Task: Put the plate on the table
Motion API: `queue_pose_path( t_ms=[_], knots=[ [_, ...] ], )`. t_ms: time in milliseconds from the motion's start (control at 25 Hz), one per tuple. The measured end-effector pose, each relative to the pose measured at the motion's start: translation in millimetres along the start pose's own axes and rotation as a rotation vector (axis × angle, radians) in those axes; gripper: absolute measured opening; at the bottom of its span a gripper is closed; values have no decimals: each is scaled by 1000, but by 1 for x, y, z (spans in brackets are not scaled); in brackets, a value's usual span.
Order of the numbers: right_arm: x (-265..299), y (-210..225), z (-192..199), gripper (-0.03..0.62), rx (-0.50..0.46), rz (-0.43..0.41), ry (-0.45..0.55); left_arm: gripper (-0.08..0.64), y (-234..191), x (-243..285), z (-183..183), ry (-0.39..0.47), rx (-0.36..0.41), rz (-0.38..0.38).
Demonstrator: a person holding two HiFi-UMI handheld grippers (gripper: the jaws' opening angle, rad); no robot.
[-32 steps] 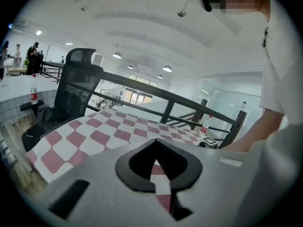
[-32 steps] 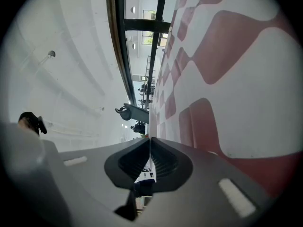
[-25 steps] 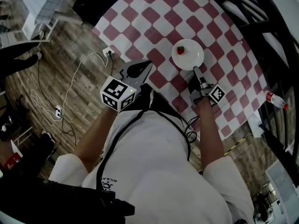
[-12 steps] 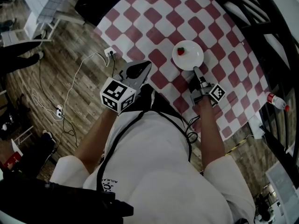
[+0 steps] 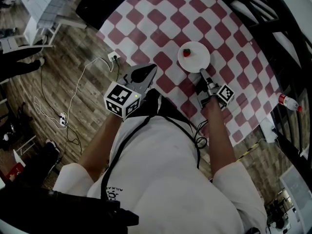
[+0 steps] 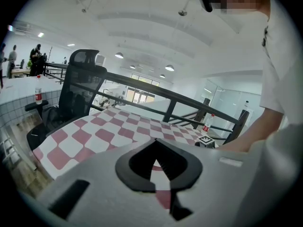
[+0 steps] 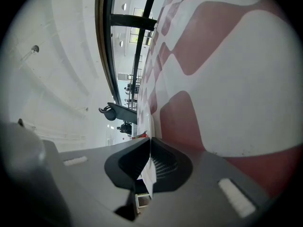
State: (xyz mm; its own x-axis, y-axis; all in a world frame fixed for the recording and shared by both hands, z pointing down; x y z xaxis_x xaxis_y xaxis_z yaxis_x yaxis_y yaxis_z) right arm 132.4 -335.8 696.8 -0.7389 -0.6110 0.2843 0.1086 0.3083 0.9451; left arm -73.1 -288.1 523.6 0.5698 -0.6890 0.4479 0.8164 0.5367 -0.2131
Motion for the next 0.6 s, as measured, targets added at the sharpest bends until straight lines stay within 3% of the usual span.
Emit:
queue_pose_path(
  t_ms=[600],
  knots=[
    [0, 16, -4, 26, 35, 177, 57, 5, 5, 8, -9, 5, 21, 44]
  ],
)
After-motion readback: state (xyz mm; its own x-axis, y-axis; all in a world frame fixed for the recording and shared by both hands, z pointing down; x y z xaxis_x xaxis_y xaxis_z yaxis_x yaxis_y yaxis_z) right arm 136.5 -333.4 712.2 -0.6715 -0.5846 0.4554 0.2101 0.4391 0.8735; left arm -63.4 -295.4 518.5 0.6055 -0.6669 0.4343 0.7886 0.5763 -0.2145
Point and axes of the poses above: the fingertips, and each gripper's own axes: x forward along the fingers, y to its right, z out of its underside, the point moved 1 cm from there along -x, backward along the fingers, and after that the axes turned 8 degrees about x, right-handed, at the moved point
